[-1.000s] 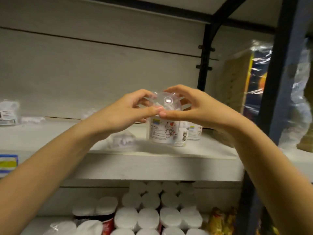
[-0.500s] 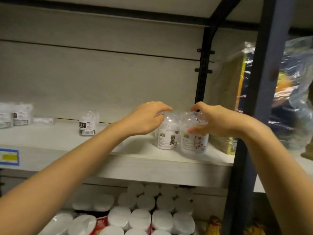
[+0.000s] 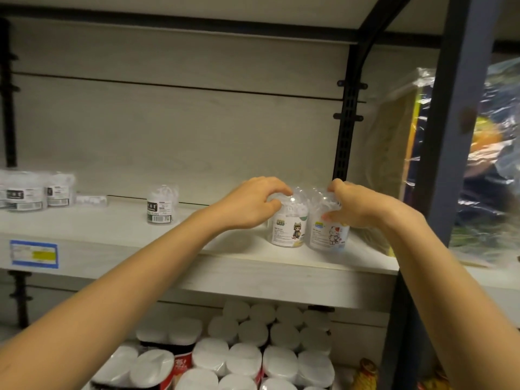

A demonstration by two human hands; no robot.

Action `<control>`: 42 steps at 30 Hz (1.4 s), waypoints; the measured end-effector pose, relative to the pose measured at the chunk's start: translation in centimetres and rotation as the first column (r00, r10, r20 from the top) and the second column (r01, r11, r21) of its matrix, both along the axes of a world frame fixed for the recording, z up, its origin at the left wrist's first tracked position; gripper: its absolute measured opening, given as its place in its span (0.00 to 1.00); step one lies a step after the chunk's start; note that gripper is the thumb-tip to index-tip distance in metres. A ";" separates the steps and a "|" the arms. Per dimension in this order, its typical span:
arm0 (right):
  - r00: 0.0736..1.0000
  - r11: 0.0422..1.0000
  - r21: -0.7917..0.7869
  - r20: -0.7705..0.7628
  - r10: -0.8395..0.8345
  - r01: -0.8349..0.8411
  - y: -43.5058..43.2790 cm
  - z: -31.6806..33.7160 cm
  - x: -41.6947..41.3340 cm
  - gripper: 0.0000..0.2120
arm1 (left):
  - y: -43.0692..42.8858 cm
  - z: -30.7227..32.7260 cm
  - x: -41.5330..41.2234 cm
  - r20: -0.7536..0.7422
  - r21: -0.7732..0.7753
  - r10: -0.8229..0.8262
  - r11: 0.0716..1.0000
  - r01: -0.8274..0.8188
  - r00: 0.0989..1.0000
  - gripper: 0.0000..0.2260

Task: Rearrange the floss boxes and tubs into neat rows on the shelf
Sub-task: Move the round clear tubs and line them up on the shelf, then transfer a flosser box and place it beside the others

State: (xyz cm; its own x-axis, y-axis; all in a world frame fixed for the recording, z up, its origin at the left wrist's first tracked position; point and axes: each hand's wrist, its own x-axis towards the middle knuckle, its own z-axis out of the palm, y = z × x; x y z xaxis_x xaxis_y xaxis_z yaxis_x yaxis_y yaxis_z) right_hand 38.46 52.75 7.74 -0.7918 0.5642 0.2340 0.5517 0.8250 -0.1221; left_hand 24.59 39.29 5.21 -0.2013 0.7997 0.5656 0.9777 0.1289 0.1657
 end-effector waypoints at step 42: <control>0.843 0.363 -0.772 -0.402 0.359 -0.522 -22.2 -1.6 -15.1 0.20 | -24.4 -3.6 -15.9 -0.137 0.307 -0.282 0.899 0.312 0.949 0.32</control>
State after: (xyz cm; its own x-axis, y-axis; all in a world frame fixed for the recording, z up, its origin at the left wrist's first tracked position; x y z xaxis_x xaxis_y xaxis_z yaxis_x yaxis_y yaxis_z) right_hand 23.39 30.53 6.09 -0.9926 0.1217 -0.0019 0.0498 0.3920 -0.9186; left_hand 8.68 14.92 1.62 0.0792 0.5871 0.8056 0.9746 -0.2155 0.0612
